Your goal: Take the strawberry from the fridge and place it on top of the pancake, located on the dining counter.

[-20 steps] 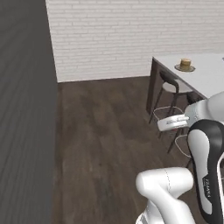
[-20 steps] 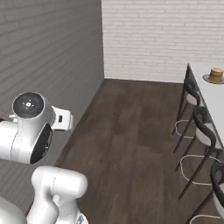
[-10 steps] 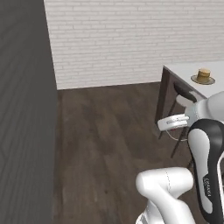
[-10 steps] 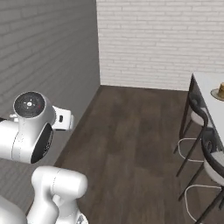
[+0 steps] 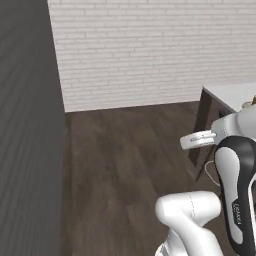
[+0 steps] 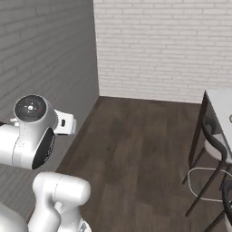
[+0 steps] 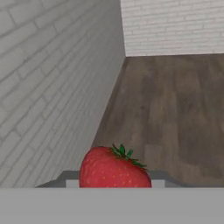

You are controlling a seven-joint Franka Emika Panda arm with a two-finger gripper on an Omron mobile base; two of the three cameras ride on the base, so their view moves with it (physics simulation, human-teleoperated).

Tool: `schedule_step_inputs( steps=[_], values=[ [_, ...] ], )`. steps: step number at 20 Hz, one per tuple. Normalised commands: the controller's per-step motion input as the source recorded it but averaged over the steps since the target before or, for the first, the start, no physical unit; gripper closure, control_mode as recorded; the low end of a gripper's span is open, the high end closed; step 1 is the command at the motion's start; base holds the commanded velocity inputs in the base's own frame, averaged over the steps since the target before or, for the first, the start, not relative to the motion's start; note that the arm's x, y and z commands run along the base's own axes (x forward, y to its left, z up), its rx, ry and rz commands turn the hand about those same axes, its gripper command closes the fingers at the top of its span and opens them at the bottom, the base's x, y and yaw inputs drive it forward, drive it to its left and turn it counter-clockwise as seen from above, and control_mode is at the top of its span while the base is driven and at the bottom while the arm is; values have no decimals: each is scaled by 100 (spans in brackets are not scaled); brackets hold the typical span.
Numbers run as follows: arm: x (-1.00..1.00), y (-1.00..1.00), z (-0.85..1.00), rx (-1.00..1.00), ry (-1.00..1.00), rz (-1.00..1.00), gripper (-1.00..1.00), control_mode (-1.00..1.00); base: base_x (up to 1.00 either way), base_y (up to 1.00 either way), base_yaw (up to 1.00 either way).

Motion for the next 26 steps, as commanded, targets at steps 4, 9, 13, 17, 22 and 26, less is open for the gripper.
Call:
schedule_step_inputs(
  steps=[4,9,13,17,22,26],
  values=[
    [0,0,0,0,0,0,100,100,100,0,0],
    [0,0,0,0,0,0,100,100,99,0,0],
    [0,0,0,0,0,0,100,100,88,0,-1],
    [0,0,0,0,0,0,100,100,77,0,-6],
    [0,0,0,0,0,0,100,100,57,0,-18],
    [0,0,0,0,0,0,100,100,44,0,-35]
  ],
)
